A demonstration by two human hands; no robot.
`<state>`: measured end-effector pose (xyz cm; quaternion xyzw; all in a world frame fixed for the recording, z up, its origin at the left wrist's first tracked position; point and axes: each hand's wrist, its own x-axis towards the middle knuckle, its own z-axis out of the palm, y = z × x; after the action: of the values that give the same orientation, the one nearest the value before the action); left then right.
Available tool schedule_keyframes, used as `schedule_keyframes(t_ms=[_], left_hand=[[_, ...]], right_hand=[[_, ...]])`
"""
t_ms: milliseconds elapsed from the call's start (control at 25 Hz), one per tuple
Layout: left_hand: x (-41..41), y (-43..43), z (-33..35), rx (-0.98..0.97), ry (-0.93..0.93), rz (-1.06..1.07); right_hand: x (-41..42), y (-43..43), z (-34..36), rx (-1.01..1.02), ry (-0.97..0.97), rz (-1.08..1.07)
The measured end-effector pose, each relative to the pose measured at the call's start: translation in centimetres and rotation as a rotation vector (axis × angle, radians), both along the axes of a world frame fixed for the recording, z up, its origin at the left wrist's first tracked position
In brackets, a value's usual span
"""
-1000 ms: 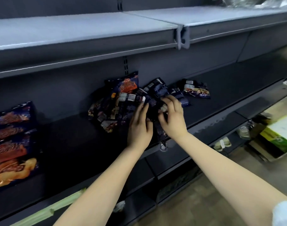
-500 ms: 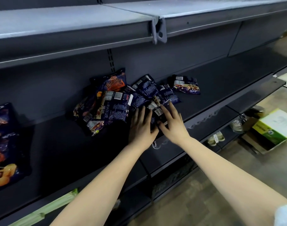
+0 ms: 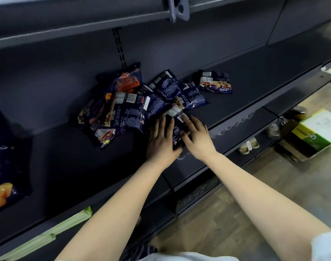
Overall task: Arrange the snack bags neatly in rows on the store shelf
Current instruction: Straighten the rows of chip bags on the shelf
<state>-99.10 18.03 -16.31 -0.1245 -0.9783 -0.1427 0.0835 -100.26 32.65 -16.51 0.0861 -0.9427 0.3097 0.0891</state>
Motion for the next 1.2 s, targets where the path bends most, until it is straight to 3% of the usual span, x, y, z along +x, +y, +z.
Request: schedule_keyframes(t_ms=[240,400,520,640,720,880,1040,1200], left_hand=[[-0.2,0.0,-0.3,0.005,0.060,-0.010],[-0.4,-0.1,0.9,0.099,0.084,-0.084],[0.1,0.4,2.3,0.298,0.184,-0.168],[0.6,0.8,5.7,0.594,0.041,-0.091],[0.6,0.2,8.4,0.758,-0.102,-0.003],[-0.1,-2.9,12.3,1.108,-0.494,0.066],[-0.1,-6.6,13.7,1.176,-0.771,0.052],[0.8,-9.4,13.3,1.214,-0.812,0.109]], right_hand=[[0.3,-0.1,-0.4,0.016,0.042,-0.015],[0.8,1.0,0.1,-0.108,-0.030,0.081],[1.6,1.3,0.9,-0.201,0.225,0.034],[1.4,0.8,3.0,-0.412,0.442,-0.096],[0.8,0.6,4.1,-0.510,0.454,-0.149],[0.2,0.2,4.5,-0.491,0.391,-0.062],[-0.1,-1.1,5.3,-0.475,0.274,0.075],[-0.1,-3.9,5.8,-0.505,0.080,0.269]])
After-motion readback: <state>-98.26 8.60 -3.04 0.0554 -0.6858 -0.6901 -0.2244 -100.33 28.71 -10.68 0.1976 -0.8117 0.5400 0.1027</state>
